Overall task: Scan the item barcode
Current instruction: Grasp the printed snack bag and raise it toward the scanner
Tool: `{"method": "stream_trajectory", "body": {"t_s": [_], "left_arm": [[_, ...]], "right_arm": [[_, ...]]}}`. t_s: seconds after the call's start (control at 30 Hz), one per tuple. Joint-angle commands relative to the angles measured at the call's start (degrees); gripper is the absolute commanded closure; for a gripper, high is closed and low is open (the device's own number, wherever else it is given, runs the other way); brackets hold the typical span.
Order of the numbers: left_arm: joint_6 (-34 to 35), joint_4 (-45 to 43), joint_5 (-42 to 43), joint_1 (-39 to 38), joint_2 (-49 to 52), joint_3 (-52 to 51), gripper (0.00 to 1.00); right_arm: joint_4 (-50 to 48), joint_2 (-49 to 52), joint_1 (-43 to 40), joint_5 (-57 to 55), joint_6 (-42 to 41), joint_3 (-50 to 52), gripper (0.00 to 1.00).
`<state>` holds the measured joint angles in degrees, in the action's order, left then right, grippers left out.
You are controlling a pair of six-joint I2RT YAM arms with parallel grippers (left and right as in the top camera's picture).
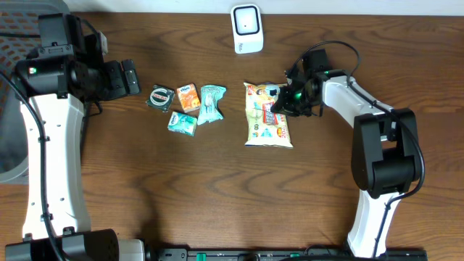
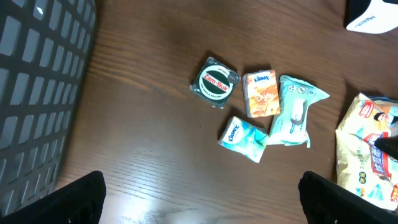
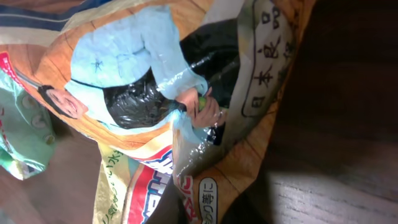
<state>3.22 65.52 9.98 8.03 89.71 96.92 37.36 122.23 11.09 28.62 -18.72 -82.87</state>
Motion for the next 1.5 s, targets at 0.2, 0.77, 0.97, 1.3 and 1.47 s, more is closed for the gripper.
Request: {"method": "stream_trajectory", "body": {"t_s": [0.2,0.77,0.97,1.3,1.47], "left_arm": [[0.50,0.02,-0.13,0.02,0.17,-0.15,0.02],[0.50,0.02,-0.13,0.02,0.17,-0.15,0.02],[0.50,0.02,-0.13,0.02,0.17,-0.15,0.02],[0.50,0.02,-0.13,0.02,0.17,-0.15,0.02],[0.50,0.02,-0.13,0.02,0.17,-0.15,0.02]], "right_arm": [[-2.05,-13.05,-0.13,-6.64,-2.51,-2.03,0.99],[-44.41,-6.86,3.06,-6.64,-24.87,-6.93,0.99],[-34.91,7.19,3.58,-5.77,-24.96,-25.46,0.99],[-28.68,15.72,3.74,-1.92,-21.77,-35.17,0.99],[-24.02,14.67,0.44,-2.89,-18.91,-36.17,0.99]]}}
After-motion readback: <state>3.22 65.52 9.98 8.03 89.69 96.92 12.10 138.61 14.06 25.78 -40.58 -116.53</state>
